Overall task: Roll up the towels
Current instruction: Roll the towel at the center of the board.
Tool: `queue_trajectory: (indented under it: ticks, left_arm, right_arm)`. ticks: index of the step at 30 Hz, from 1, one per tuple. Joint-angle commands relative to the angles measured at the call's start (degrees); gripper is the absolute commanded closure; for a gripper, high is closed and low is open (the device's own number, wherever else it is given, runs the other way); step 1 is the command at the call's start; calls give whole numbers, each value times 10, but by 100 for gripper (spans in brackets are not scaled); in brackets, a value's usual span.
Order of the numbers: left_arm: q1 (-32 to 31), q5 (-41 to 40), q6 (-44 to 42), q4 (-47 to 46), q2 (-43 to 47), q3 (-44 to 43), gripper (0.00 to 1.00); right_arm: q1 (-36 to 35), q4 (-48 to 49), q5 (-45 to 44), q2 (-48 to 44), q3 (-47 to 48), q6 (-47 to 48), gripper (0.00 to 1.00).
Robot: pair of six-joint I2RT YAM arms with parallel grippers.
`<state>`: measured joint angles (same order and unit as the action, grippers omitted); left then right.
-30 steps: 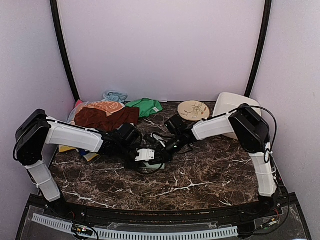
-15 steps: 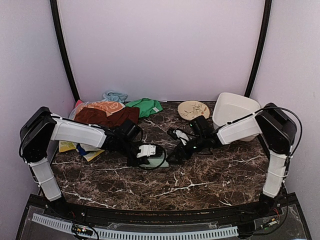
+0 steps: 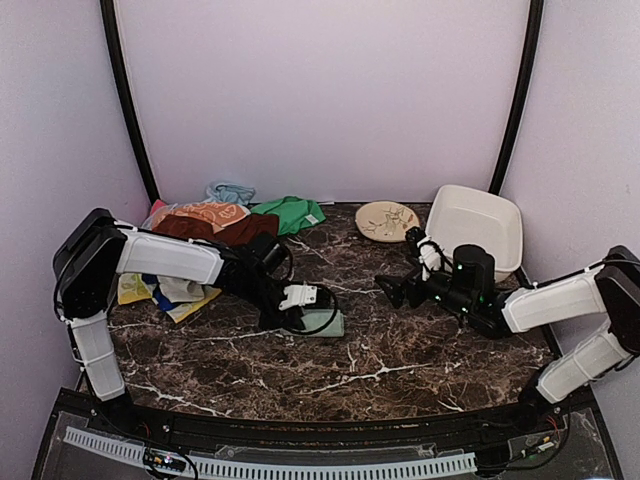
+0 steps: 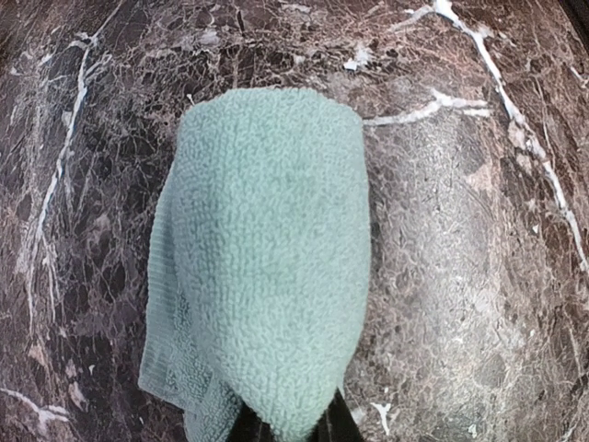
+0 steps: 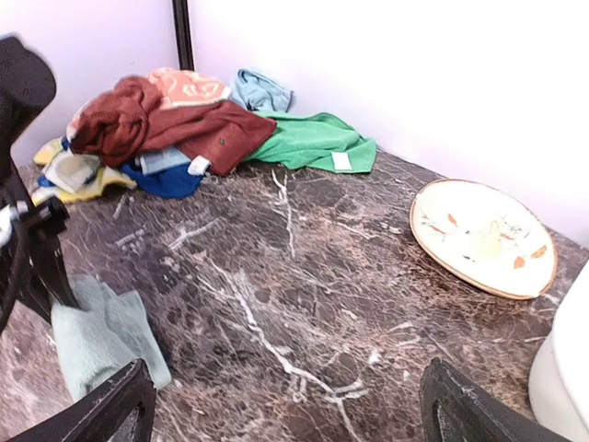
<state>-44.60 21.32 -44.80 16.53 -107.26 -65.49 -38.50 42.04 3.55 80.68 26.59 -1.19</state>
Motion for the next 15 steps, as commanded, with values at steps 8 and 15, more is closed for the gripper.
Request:
queue_trajectory:
  ticks: [8,15]
  left_arm:
    - [23,66,9,202,-99,-41,100]
    - [24,69,9,223,-127,-67,100]
  right_arm:
    - [-232,-117,-158,-70,-34,349,4]
    - [-327,-85,-216,70,39,465,19]
